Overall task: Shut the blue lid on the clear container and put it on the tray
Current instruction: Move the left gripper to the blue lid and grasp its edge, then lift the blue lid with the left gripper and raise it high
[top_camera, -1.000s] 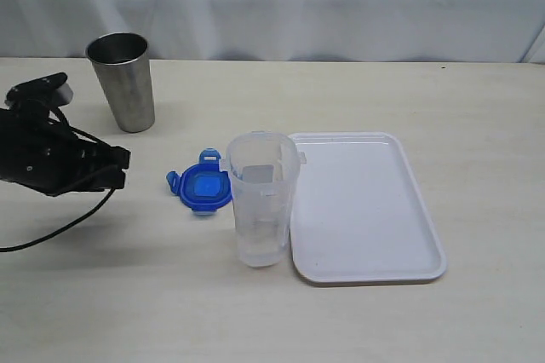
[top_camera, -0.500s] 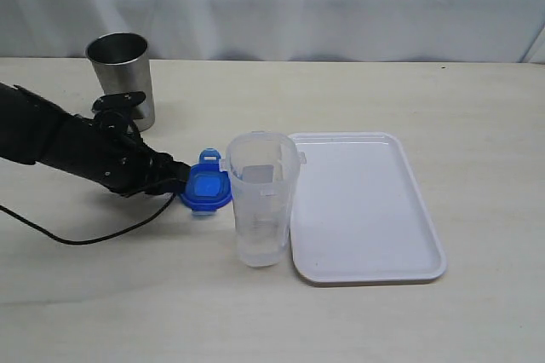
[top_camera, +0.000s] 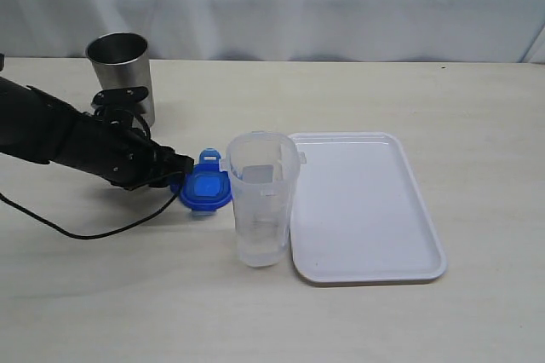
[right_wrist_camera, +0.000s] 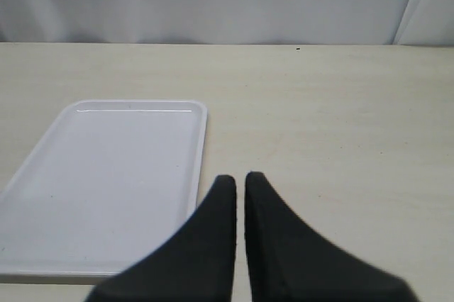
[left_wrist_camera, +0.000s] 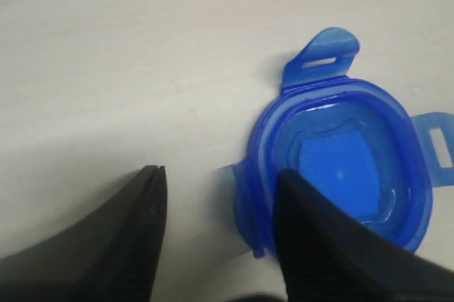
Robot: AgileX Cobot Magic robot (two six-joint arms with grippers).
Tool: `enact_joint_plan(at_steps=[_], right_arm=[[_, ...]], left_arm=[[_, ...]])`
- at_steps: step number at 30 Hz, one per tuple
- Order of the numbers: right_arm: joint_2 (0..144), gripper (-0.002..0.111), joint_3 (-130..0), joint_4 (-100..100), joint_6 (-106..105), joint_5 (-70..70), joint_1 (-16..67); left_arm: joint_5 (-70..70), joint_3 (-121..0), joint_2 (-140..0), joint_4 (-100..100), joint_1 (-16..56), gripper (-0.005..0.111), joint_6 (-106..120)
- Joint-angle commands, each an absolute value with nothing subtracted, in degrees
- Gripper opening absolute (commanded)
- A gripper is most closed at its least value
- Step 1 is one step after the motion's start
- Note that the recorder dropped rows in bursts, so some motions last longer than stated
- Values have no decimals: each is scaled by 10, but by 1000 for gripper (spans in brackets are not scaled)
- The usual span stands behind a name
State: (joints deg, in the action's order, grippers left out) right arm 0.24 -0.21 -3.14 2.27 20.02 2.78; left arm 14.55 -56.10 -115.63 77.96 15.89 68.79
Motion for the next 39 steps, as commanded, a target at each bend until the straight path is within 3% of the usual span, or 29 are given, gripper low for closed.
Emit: enact_joint_plan(at_steps=[1,12,19,23,39], right_arm=[[0,5,0,-32,22,198,26],[0,5,0,-32,22,198,26],[0,5,0,-32,22,198,26],[0,5,0,-32,22,198,26],[0,5,0,-32,22,198,26]], left_arm=[[156,-563,-1156,786,161,43,690],[157,-563,-1156,796,161,10,690],[157,-563,-1156,791,161,9,691],[159,-563,-1153,767,161,0,693],[144,-563,-1043,740,161,0,745]])
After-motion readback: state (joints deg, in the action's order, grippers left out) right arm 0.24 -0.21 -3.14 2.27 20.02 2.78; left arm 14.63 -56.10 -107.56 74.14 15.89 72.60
